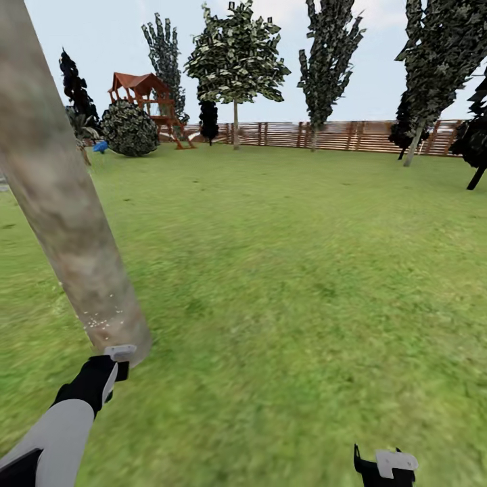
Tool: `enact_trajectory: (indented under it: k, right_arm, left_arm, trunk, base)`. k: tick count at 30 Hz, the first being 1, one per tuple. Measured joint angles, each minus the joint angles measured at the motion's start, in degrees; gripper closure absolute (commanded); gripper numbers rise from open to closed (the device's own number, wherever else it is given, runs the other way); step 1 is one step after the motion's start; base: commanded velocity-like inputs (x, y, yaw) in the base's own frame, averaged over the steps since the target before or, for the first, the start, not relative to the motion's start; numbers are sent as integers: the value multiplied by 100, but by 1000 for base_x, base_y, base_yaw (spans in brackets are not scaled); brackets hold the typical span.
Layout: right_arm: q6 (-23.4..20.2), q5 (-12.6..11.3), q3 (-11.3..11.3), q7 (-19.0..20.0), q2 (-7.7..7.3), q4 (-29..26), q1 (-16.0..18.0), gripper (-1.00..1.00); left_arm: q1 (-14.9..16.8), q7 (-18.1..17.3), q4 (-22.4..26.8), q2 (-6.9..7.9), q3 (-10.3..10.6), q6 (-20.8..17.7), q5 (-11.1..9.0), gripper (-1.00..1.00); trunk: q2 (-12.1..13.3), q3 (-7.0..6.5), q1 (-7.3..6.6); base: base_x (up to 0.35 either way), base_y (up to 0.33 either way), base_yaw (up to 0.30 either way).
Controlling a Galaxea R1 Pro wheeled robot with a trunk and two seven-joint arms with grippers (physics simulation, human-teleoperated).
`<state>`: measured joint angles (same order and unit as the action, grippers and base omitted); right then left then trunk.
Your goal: In the garden, pick up the pesticide atomizer on the floor and spray pesticide onto both trees until each tree trunk is fully covered.
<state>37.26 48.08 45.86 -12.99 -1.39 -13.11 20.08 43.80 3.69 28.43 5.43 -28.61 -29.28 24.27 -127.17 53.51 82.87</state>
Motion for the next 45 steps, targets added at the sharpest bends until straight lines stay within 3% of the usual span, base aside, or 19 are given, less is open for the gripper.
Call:
enact_trajectory:
  k: [3, 14, 17, 19, 21, 22, 24, 25, 26, 27, 30, 32, 35, 36, 37, 38, 41, 42, 45]
  right_arm:
    - [0, 0, -2, 0, 0, 2, 0, -100]
    - [0, -1, 1, 1, 0, 1, 0, -100]
    - [0, -1, 1, 0, 0, 1, 0, -100]
    - [0, -1, 1, 0, 0, 1, 0, -100]
    - [0, -1, 1, 0, 0, 1, -1, -100]
    - [0, 0, 0, 0, -1, 1, -1, -100]
    - [0, 0, 0, 0, -1, 1, -1, -100]
    - [0, -1, 1, 0, -1, 1, -1, -100]
    - [0, 1, -1, 0, -1, 1, -1, -100]
    - [0, 0, 0, 0, -1, 1, -1, -100]
    - [-4, 0, 1, 0, -1, 1, -1, -100]
    - [-8, 0, 1, 0, -1, 1, -1, -100]
    - [-8, 0, 0, 1, -1, 1, -1, -100]
    - [-8, -1, 2, 2, -1, 2, -1, -100]
    - [-9, 1, -1, 2, -1, 7, -1, -100]
    - [-9, 0, 0, 5, -1, 6, -1, -100]
    - [-9, 0, 1, 3, -1, 6, -1, -100]
    - [-8, 0, 1, 5, -1, 8, -1, -100]
    - [-8, 0, 1, 4, -1, 9, -1, -100]
  left_arm:
    - [0, 2, 0, 6, 3, 4, -116, 100]
    - [64, -72, 12, -62, 7, -23, -209, 100]
    - [389, -89, 268, -293, 58, -162, -287, 100]
    - [583, -112, 452, -429, 129, -578, -268, 100]
    - [806, -225, 543, -470, 242, -854, -263, 100]
    - [971, -546, 616, -445, 461, -1003, -320, 100]
    - [1098, -768, 842, -346, 572, -1196, -268, 100]
    - [1109, -850, 1086, -126, 599, -1355, -334, 100]
    - [1102, -877, 1155, 16, 609, -1381, -190, 100]
    - [1082, -1018, 1225, 138, 710, -1420, -279, 100]
    - [1086, -1142, 1248, 115, 1069, -1433, -339, 100]
    - [1130, -1204, 1252, -9, 1306, -1441, -384, 100]
    - [1151, -1459, 1261, 60, 1346, -1446, -291, 100]
    - [1143, -1647, 1268, 342, 1343, -1460, -391, 100]
    - [1115, -1819, 1277, 703, 1346, -1433, -211, 100]
    - [1088, -1888, 1285, 753, 1370, -1443, -284, 100]
    - [1073, -1924, 1297, 754, 1377, -1440, -322, 100]
    - [1106, -1922, 1328, 663, 1383, -1442, -365, 100]
    - [1162, -1920, 1382, 574, 1390, -1437, -341, 100]
  trunk:
    - [0, 0, 1]
    - [0, 0, 2]
    - [0, -1, 2]
    - [0, -1, 2]
    - [0, -1, 2]
    - [0, -1, 2]
    - [0, -1, 2]
    - [0, -1, 2]
    - [0, 0, 2]
    - [0, 0, 2]
    - [0, 0, 3]
    - [0, 0, 2]
    - [0, 0, 2]
    - [0, 0, 3]
    - [0, 0, 2]
    - [0, 0, 3]
    - [0, 0, 3]
    - [0, 0, 4]
    - [0, 0, 4]
  base:
    - [171, -167, 277]
    - [8, -11, 278]
    - [0, 0, 278]
    - [0, 0, 250]
    - [0, 0, 97]
    - [0, 0, 21]
    - [0, 0, 7]
    - [0, 0, 2]
    - [0, 0, 0]
    - [0, 0, 0]
    - [0, 0, 0]
    - [0, 0, 0]
    - [0, 0, 0]
    - [0, 0, 0]
    - [0, 0, 0]
    - [0, 0, 0]
    - [-55, 0, 0]
    - [-253, 0, 0]
    - [-142, 0, 0]
